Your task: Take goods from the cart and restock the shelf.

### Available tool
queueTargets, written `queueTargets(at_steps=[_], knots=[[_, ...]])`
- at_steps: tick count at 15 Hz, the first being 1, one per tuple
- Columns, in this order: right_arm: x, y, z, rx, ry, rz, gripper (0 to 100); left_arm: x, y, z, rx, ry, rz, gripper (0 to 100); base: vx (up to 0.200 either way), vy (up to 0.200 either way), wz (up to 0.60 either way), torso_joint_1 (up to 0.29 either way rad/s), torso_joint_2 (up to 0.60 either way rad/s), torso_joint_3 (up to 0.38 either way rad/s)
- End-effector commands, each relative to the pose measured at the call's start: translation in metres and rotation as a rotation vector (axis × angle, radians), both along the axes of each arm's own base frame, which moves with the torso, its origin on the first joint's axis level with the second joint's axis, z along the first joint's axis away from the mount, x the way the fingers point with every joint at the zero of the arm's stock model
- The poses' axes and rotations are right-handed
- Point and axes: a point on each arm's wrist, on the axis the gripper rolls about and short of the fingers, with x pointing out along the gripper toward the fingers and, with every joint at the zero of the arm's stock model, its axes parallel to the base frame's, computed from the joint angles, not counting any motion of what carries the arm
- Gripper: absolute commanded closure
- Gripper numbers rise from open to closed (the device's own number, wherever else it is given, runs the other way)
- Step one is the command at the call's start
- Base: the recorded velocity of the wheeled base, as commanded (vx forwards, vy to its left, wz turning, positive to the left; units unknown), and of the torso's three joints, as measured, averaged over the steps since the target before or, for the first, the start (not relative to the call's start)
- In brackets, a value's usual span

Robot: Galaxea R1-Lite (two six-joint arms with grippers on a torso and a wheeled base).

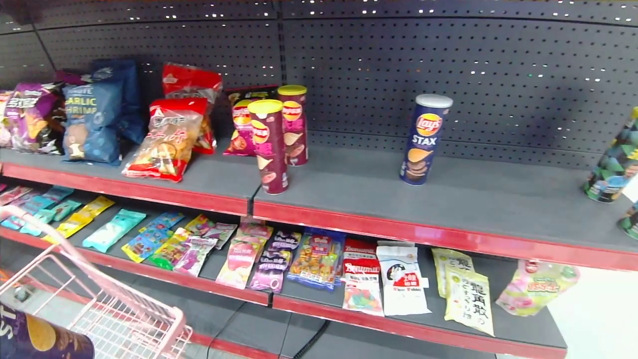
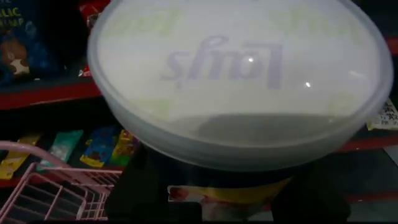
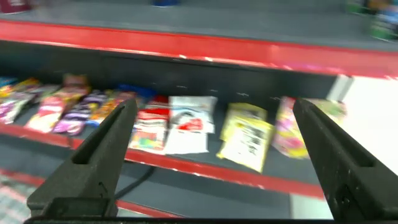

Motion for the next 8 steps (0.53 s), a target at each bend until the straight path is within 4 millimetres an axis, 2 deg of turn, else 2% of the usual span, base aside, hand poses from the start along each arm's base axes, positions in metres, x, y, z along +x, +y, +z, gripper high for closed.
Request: queueTargets(at_steps=[1,3,8], knots=[[0.0001,0.0000,0.0000,0.000,0.001,0.001,0,0.0015,-0.0002,-0.0002,0.009,0.006,0.000,100,0.000,0.000,-0.60,0.002,0.00,0.002],[0.0001,0.0000,0.0000,0.000,0.001,0.001,0,0.0019,-0.0003,-0.0006,0.018,0.007,-0.001,100,0.000,0.000,-0.60,0.002,0.00,0.000],[0.0001,0.0000,0.0000,-0.002,0.001,0.001,0,0.0005,-0.0001,-0.0010,0.019,0.000,-0.001,100,0.000,0.000,0.00,0.000,0.00,0.000]])
